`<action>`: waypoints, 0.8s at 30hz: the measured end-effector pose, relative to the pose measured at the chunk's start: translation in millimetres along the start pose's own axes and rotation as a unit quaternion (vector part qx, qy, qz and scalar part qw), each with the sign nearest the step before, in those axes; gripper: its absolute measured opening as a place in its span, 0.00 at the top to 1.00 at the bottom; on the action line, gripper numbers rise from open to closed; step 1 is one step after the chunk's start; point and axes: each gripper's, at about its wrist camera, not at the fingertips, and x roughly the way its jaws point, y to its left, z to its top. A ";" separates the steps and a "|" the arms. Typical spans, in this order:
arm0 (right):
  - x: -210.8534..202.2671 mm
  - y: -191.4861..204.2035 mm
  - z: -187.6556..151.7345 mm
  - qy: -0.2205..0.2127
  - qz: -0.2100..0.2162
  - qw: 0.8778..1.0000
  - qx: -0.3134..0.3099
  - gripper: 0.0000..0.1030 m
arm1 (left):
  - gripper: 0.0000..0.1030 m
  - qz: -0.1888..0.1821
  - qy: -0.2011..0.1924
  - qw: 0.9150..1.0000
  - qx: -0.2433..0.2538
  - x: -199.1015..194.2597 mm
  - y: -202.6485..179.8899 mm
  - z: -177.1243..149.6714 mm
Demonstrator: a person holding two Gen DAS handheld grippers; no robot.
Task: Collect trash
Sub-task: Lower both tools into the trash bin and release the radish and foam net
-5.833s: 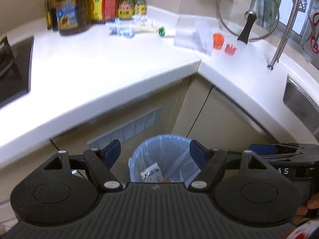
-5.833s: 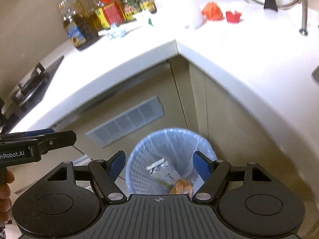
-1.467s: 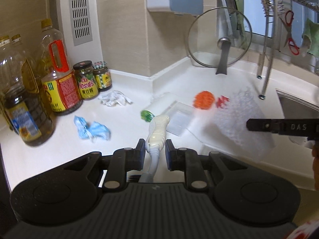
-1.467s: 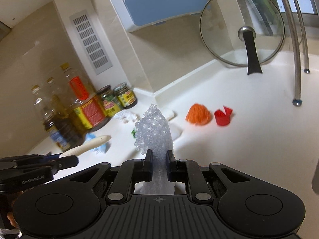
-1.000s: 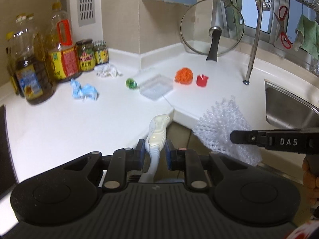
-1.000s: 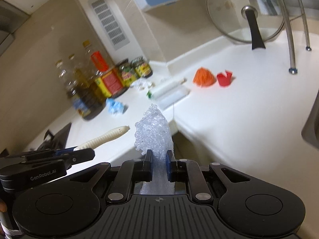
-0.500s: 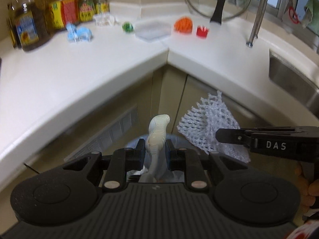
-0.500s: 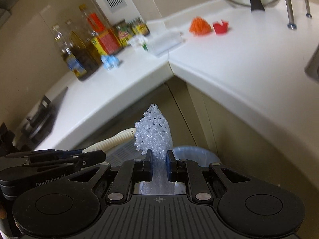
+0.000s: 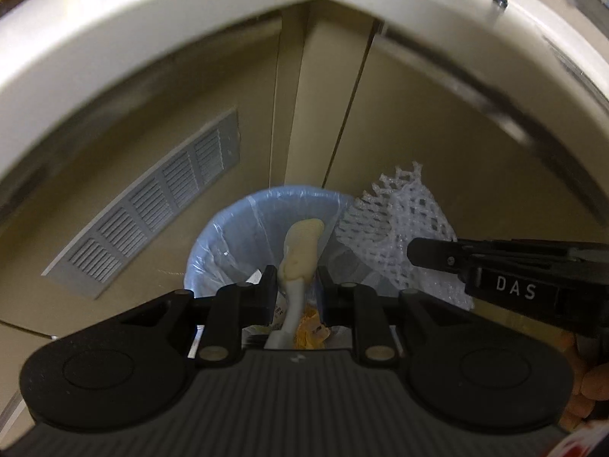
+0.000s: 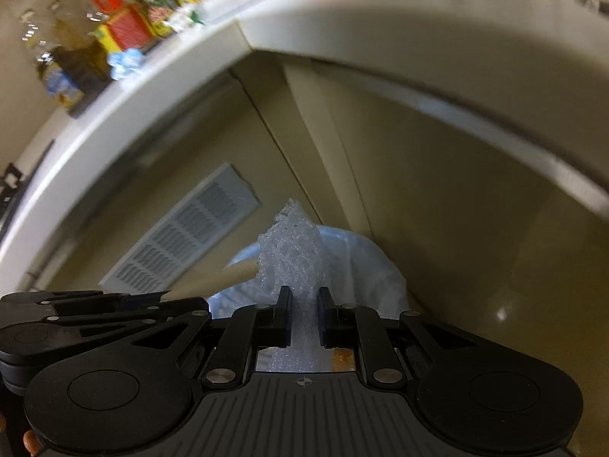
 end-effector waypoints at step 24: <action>34.8 -6.9 -16.4 0.024 -0.029 0.999 0.037 0.87 | 0.65 -0.011 0.041 0.999 -0.009 54.6 26.7 -6.2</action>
